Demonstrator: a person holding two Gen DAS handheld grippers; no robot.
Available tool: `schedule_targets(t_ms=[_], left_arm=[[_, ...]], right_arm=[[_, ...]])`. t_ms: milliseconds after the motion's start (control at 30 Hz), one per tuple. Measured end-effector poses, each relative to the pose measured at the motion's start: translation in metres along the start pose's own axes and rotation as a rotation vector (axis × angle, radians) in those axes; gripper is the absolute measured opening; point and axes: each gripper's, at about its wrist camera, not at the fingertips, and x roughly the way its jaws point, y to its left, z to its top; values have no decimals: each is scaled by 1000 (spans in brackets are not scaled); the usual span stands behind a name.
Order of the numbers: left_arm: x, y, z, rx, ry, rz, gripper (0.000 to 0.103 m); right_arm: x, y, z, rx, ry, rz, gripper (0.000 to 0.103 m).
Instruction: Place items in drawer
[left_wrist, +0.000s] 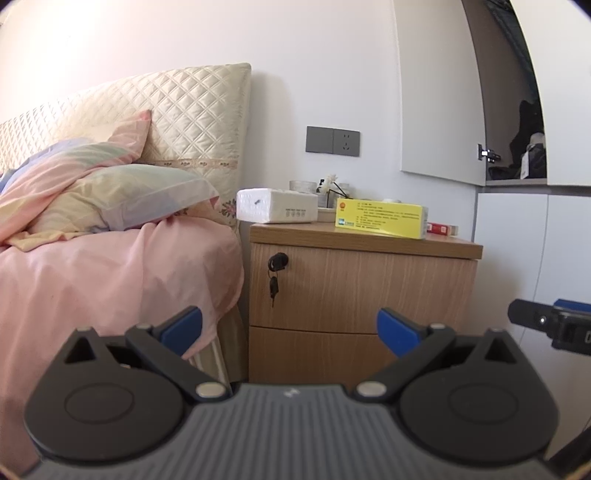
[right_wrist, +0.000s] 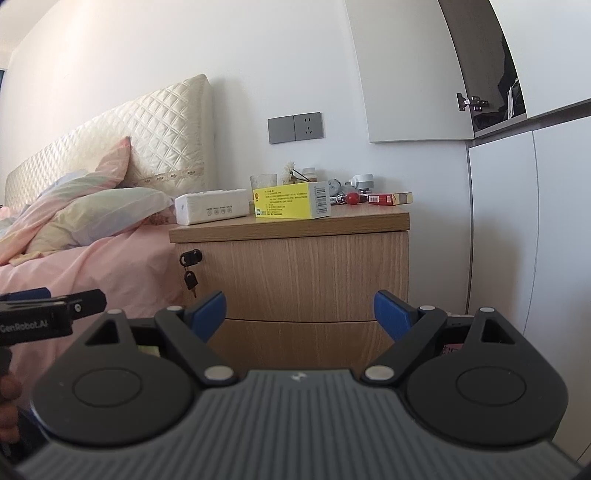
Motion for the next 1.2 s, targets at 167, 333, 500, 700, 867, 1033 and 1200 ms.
schedule_targets(t_ms=[167, 333, 500, 700, 867, 1033, 1200], left_arm=[[0, 4, 1, 0, -3, -2, 103], [-2, 5, 0, -11, 0, 6, 103], [-3, 8, 1, -15, -1, -4, 103], [-5, 8, 1, -18, 2, 2, 103], [-5, 8, 1, -17, 0, 4, 103], [-7, 5, 1, -4, -3, -1, 103], [-8, 5, -1, 9, -9, -4, 103]], right_arm=[[0, 1, -1, -17, 9, -1, 89], [-2, 0, -1, -15, 9, -9, 89], [0, 3, -2, -17, 12, -15, 89], [1, 1, -2, -18, 14, -21, 89], [-4, 3, -3, -21, 11, -22, 89], [-2, 2, 0, -18, 15, -22, 89], [-3, 1, 1, -14, 19, -20, 89]])
